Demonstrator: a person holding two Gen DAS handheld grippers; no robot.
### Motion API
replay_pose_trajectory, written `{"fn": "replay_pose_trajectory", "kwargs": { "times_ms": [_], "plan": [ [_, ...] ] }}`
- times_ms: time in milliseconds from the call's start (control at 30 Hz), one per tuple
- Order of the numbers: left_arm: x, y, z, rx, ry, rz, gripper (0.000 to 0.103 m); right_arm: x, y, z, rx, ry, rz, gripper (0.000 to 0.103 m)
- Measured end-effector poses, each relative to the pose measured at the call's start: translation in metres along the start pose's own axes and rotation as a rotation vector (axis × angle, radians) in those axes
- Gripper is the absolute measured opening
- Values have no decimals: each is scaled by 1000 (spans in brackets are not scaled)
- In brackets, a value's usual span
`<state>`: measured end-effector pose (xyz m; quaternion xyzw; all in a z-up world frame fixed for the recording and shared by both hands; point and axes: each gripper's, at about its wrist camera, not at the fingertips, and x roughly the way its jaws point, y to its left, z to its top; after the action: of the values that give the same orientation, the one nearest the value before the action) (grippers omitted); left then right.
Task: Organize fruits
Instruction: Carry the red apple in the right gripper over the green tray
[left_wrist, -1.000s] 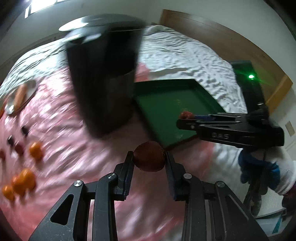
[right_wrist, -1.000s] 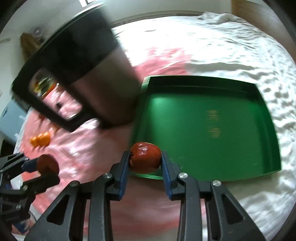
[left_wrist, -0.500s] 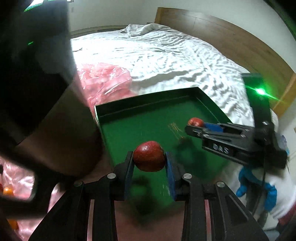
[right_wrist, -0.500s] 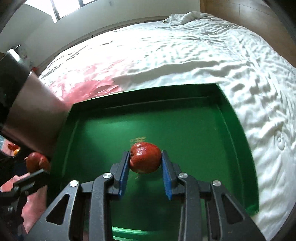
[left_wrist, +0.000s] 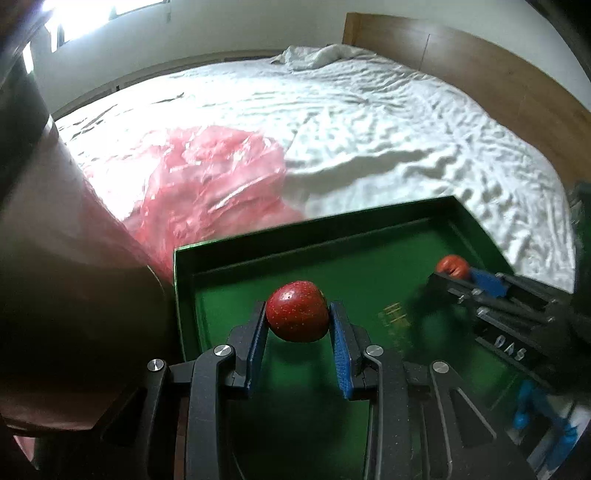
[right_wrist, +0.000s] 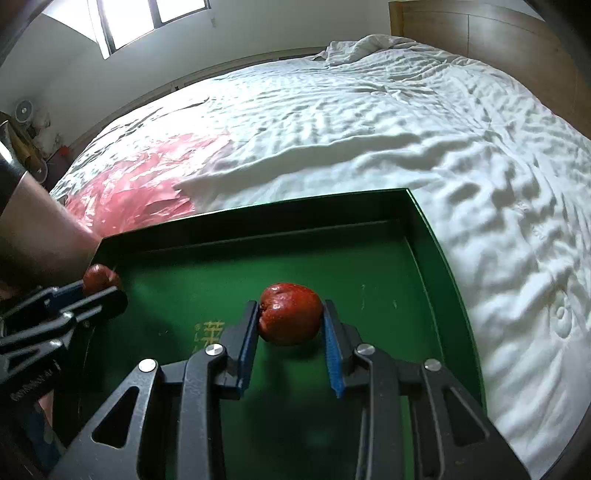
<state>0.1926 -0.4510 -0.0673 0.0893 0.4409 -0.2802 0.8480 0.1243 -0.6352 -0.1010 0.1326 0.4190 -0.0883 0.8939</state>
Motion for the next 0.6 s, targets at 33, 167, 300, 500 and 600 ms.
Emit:
{"fn": "replay_pose_trajectory", "kwargs": {
  "times_ms": [33, 167, 300, 500, 600],
  "plan": [
    [3, 1, 0, -5, 5, 4, 29, 1, -1, 1, 3, -2, 2, 52],
    [12, 3, 1, -21, 21, 20, 29, 10, -3, 5, 1, 1, -3, 53],
    [21, 11, 4, -68, 41, 34, 29, 16, -4, 11, -6, -4, -15, 53],
    [30, 10, 2, -61, 72, 55, 29, 27, -4, 21, -32, 3, -44, 53],
    [31, 9, 2, -57, 75, 64, 29, 30, -3, 23, -43, 10, -56, 53]
  ]
}}
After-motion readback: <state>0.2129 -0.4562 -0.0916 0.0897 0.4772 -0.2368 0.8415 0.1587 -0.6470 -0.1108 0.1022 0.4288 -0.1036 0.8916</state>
